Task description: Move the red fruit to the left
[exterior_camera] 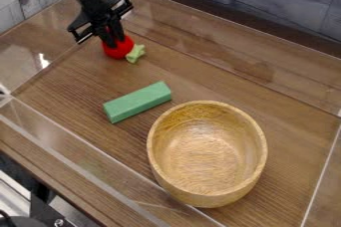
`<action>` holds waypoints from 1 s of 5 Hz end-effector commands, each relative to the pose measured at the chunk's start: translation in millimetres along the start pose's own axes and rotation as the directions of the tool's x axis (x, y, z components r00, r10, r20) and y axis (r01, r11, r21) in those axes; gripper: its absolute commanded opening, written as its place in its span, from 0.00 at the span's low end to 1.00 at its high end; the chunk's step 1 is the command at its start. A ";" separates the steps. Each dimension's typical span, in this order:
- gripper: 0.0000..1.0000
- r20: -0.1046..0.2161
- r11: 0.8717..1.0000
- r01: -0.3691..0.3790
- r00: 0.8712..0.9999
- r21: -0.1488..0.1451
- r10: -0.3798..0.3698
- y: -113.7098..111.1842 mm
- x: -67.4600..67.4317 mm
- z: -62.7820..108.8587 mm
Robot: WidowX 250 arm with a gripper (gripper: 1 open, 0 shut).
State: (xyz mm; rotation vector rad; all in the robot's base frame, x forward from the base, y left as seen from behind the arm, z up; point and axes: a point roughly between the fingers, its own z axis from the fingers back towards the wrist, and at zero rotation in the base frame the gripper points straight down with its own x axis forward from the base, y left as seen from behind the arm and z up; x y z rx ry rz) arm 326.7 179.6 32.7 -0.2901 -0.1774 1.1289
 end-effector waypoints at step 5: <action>0.00 -0.045 1.000 0.025 0.999 0.020 -0.024 11.0 6.4 20.7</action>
